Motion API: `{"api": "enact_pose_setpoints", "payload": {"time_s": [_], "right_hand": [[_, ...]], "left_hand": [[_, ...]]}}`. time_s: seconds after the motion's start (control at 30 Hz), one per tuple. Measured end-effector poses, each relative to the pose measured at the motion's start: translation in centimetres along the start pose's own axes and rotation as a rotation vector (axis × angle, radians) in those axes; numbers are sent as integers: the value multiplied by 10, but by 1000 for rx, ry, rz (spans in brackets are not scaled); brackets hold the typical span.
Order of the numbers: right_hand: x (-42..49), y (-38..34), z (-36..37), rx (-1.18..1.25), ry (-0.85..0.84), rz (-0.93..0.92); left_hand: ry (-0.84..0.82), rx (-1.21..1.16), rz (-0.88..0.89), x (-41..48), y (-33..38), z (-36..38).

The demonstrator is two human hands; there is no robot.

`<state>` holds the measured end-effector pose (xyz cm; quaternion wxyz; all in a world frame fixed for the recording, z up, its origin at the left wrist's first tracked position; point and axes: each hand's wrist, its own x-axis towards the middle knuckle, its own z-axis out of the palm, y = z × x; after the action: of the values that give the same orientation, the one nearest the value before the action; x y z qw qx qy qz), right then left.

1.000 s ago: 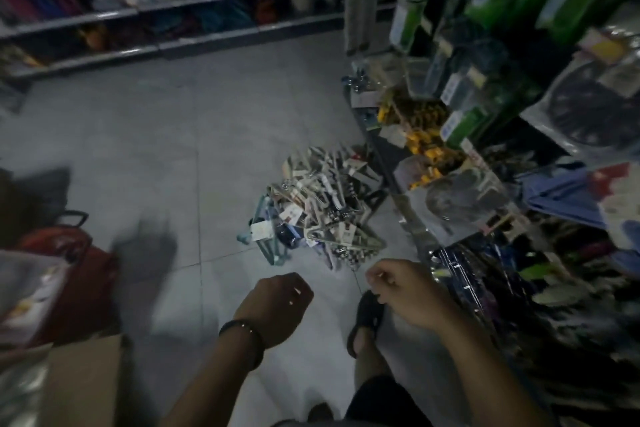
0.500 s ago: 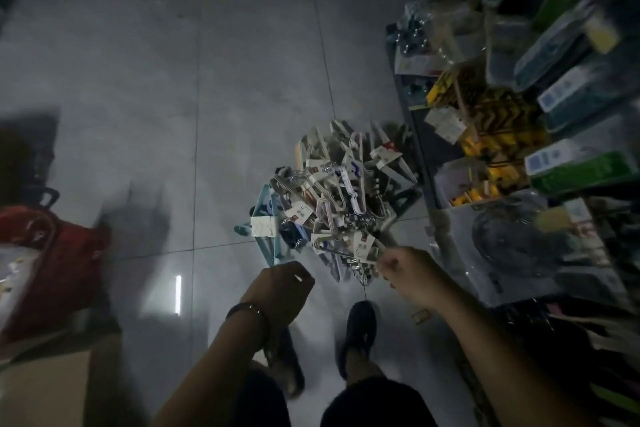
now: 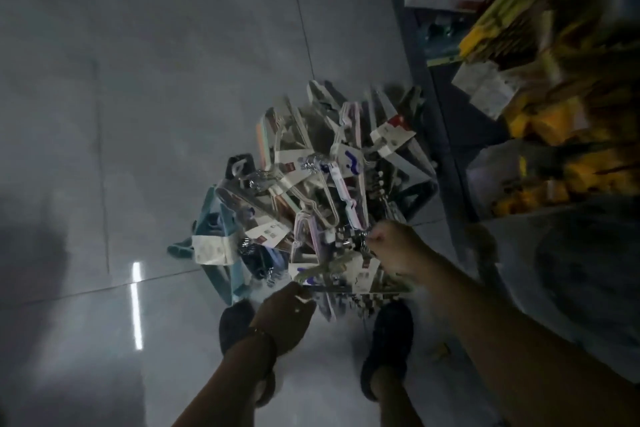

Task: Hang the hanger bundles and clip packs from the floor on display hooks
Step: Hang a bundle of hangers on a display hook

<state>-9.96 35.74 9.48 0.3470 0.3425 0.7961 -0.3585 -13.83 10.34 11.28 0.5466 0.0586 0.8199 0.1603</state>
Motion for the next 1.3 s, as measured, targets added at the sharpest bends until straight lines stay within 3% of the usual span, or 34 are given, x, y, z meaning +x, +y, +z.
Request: {"api": "enact_pose_setpoints", "payload": {"time_s": [0.2,0.3,0.4,0.5,0.8,0.93,1.13,1.23,1.3], "right_hand": [[163,30,59,-79,297,-58],[204,40,92,-51,287,-11],[231,46,108,-4,171,114],[245,55,113,-1,230,92],[175,45,58,386,377,-24],[87,34,79,267,424,-142],[-23,32,177,-114,519,-313],[-44,22,234,-165,407,-320],[-46,20,260,-19,269,-303]], "left_hand": [[141,-240,-1,164,-17,53],[199,-239,-88,212,-28,83],[152,-95,-182,224,-38,110],[178,6,-112,214,-37,122],[252,-564,-56,183,-50,105],[114,-946,28,127,-14,61],[44,-1072,275,89,-13,57],[124,-1193,152,89,-42,70],[137,-1233,83,90,-78,77]]}}
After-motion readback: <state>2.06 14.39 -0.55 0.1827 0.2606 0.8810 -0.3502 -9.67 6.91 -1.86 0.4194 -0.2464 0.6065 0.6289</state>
